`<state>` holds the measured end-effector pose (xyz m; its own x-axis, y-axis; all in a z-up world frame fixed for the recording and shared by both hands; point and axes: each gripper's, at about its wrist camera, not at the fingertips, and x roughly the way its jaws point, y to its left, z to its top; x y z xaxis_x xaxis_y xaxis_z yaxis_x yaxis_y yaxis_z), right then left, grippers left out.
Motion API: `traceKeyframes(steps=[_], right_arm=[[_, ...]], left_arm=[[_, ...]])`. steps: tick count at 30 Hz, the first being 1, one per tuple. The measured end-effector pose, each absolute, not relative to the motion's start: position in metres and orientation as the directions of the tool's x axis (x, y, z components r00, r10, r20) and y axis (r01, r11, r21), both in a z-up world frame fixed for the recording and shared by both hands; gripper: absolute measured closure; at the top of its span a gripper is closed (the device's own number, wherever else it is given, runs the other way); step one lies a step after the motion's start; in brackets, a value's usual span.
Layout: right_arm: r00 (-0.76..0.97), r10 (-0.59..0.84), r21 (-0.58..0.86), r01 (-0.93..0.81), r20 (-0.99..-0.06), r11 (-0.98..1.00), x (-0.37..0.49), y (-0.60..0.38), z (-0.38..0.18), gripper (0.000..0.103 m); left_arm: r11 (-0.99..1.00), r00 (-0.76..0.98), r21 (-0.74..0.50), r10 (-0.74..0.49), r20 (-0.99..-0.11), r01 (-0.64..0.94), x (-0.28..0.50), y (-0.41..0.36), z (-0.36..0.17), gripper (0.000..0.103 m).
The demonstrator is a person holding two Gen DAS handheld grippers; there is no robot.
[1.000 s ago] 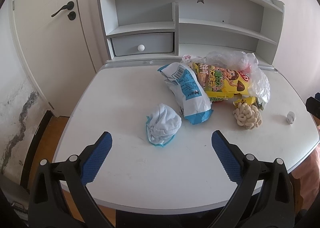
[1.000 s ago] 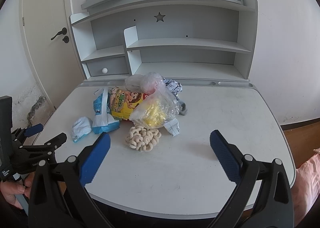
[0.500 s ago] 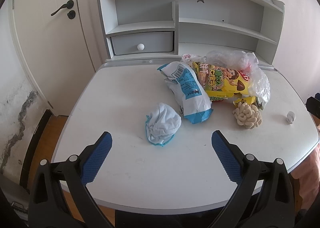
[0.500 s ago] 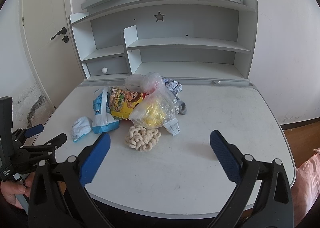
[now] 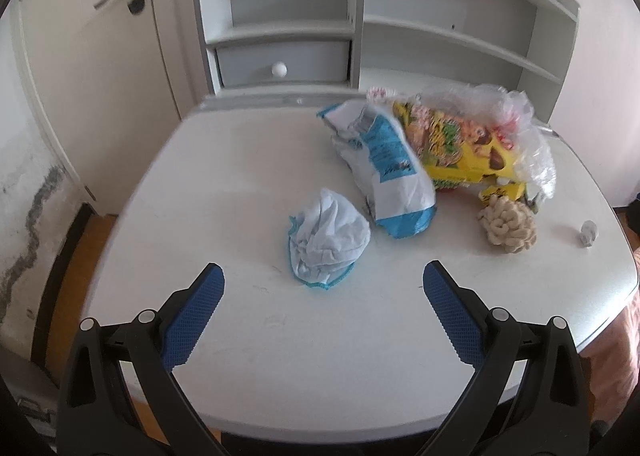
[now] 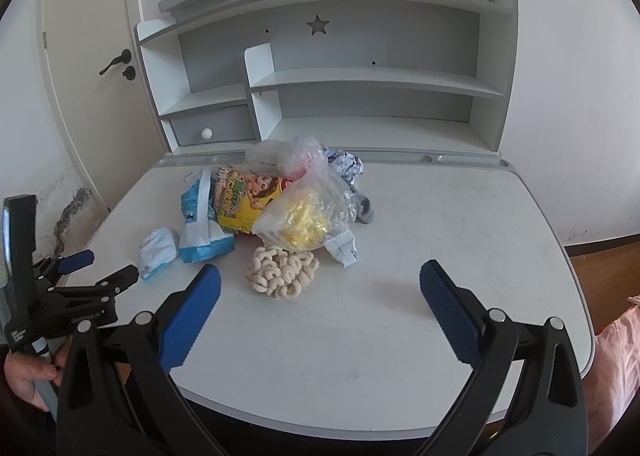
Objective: Collect trash
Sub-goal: 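Grasp the white tissue with the left gripper while the right gripper grasps the clear plastic bag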
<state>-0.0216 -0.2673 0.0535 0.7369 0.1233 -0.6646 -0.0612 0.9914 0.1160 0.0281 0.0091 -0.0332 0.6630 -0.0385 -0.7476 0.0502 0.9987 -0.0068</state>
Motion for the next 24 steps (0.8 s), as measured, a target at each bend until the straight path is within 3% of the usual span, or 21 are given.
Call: traceKeyframes(steps=[9,12,13,14,17,20,24], right_arm=[[0.706,0.144,0.132,-0.072,-0.693,0.989,0.000,-0.275,0.038,0.007],[0.690,0.177,0.153,-0.097,-0.702,0.983,0.015,-0.274,0.037,0.007],[0.687,0.181,0.151,-0.104,-0.704,0.983,0.022,-0.273,0.038,0.007],[0.683,0.182,0.148,-0.108,-0.707,0.983,0.030,-0.272,0.039,0.007],[0.671,0.212,0.174,-0.124,-0.711,0.977,0.058,-0.272,0.042,0.009],[0.642,0.228,0.192,-0.127,-0.732,0.973,0.096,-0.272,0.040,0.011],[0.594,0.200,0.155,-0.126,-0.779,0.980,0.143,-0.263,0.026,0.026]], left_arm=[[0.997,0.578,-0.008,-0.053,-0.814,0.080,0.078,0.022,-0.066,0.010],[0.995,0.579,-0.013,-0.068,-0.813,0.100,0.082,0.022,-0.071,0.036],[0.993,0.588,-0.018,-0.084,-0.804,0.118,0.081,0.021,-0.070,0.066],[0.992,0.591,-0.018,-0.089,-0.802,0.126,0.080,0.020,-0.069,0.077],[0.990,0.584,-0.058,-0.124,-0.802,0.131,0.078,0.027,-0.066,0.085],[0.988,0.591,-0.058,-0.131,-0.796,0.140,0.079,0.027,-0.060,0.086],[0.987,0.609,-0.055,-0.137,-0.781,0.152,0.077,0.026,-0.048,0.086]])
